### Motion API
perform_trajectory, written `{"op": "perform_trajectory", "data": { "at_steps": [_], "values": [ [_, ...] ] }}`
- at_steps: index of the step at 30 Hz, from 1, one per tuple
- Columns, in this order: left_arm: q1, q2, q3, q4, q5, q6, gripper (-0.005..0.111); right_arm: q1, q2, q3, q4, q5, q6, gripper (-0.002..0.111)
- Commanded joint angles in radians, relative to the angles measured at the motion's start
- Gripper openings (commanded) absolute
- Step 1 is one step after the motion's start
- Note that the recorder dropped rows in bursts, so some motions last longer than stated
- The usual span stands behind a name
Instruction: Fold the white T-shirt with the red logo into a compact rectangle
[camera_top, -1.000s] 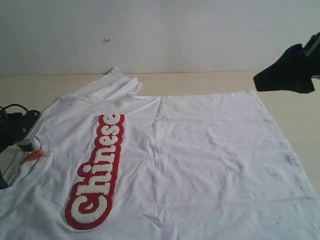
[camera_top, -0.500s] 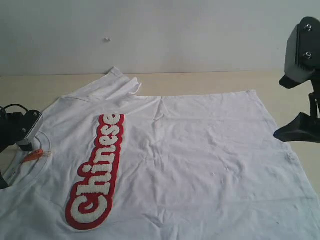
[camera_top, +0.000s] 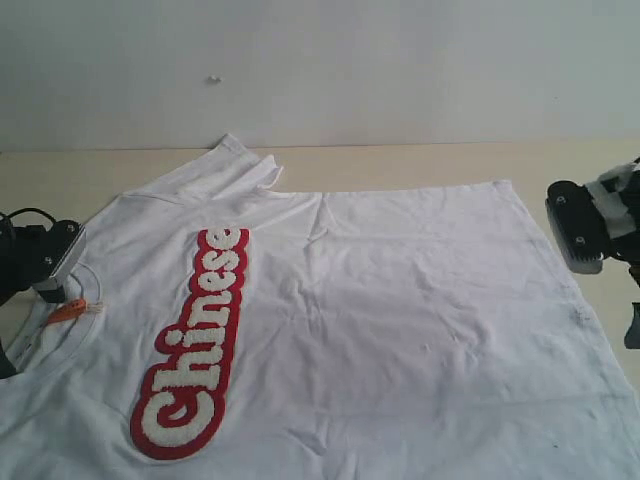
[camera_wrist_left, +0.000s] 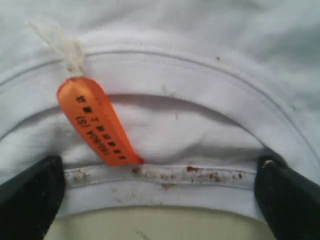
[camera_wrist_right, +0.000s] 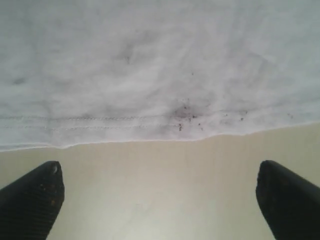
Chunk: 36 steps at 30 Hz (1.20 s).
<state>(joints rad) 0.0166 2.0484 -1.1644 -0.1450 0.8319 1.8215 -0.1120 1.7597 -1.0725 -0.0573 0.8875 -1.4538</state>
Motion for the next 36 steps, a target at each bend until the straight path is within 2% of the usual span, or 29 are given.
{"op": "perform_trajectory", "data": {
  "at_steps": [1,5,11,24,30,36],
  "values": [
    [-0.009,0.082,0.035,0.006,-0.022,0.002,0.106,-0.004,0.109,-0.160,0.029,0.099,-0.043,0.105],
    [-0.009,0.082,0.035,0.006,-0.022,0.002,0.106,-0.004,0.211,-0.247,0.029,0.101,-0.061,0.105],
    [-0.009,0.082,0.035,0.006,-0.022,0.002,0.106,-0.004,0.311,-0.261,0.013,0.060,-0.072,0.105],
    [-0.009,0.082,0.035,0.006,-0.022,0.002,0.106,-0.023,0.325,-0.266,0.032,0.011,-0.095,0.105],
    [-0.009,0.082,0.035,0.006,-0.022,0.002,0.106,-0.042,0.368,-0.353,0.082,0.099,-0.089,0.105],
    [-0.009,0.082,0.035,0.006,-0.022,0.002,0.106,-0.042,0.407,-0.360,0.069,0.115,-0.096,0.105]
  ]
}}
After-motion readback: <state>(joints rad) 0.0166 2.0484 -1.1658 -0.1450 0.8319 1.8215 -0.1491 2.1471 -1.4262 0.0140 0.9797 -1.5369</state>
